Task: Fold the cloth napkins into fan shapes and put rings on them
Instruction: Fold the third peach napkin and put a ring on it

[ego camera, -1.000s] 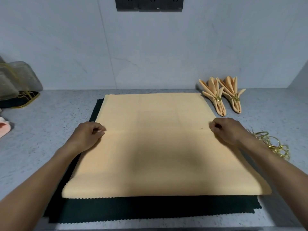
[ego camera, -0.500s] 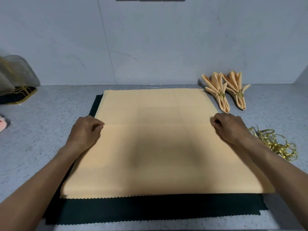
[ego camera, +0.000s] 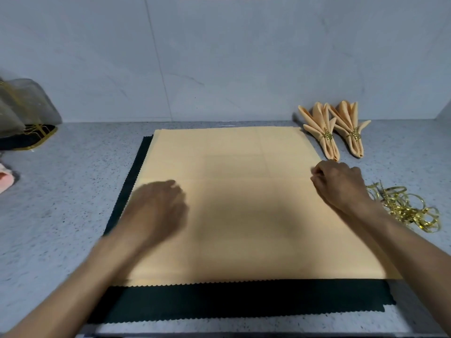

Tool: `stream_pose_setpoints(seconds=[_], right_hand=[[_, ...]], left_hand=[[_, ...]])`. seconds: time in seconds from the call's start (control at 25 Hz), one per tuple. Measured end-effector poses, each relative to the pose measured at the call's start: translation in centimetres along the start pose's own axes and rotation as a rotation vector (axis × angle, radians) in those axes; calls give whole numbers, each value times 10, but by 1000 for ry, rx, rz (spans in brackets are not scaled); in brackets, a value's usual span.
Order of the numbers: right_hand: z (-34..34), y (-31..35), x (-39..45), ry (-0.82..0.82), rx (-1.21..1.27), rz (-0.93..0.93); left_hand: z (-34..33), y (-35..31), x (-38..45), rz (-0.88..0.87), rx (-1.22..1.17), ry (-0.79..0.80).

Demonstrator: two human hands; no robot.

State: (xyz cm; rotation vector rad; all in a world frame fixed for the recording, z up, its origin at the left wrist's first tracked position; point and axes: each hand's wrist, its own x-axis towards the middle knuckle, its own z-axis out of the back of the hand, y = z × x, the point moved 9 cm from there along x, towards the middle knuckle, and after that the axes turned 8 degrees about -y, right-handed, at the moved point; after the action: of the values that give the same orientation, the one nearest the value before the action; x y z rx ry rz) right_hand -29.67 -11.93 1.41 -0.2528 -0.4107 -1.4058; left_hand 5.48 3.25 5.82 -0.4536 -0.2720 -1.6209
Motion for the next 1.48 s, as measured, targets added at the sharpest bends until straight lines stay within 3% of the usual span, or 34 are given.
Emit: stream_pose_setpoints(seconds=[0.08, 0.16, 0.28, 0.36, 0.48, 0.68, 0.84, 0.92, 1.0, 1.16, 1.24, 1.36, 1.48], right_hand=[[27, 15, -14, -70, -156, -129], [52, 76, -49, -55, -19, -96], [43, 202, -146, 295, 314, 79], [31, 237, -191, 393, 354, 125], [20, 178, -206, 319, 236, 79], [24, 15, -212, 219, 9, -197], [32, -13, -217, 280, 4, -327], [54, 19, -207, 137, -20, -273], [70, 86, -193, 72, 115, -110], [45, 223, -184, 283, 322, 244], [25, 243, -183, 350, 284, 309], [13, 244, -186, 407, 236, 356], [12, 245, -185, 450, 244, 387]], left_hand=[[-12, -44, -39, 63, -54, 249], [-31, -64, -70, 116, -95, 329], [-57, -63, -101, 128, -22, 353], [-63, -59, -116, 124, 21, 382], [-62, -50, -128, 195, 26, 342], [-34, 6, -148, 375, 81, 280], [-31, 15, -161, 408, 95, 290], [-31, 16, -157, 422, 80, 259], [-34, 17, -157, 420, 85, 261], [-41, 22, -166, 456, 126, 256], [-45, 25, -168, 473, 118, 308], [-41, 26, -163, 465, 150, 228], [-45, 29, -166, 476, 154, 248]])
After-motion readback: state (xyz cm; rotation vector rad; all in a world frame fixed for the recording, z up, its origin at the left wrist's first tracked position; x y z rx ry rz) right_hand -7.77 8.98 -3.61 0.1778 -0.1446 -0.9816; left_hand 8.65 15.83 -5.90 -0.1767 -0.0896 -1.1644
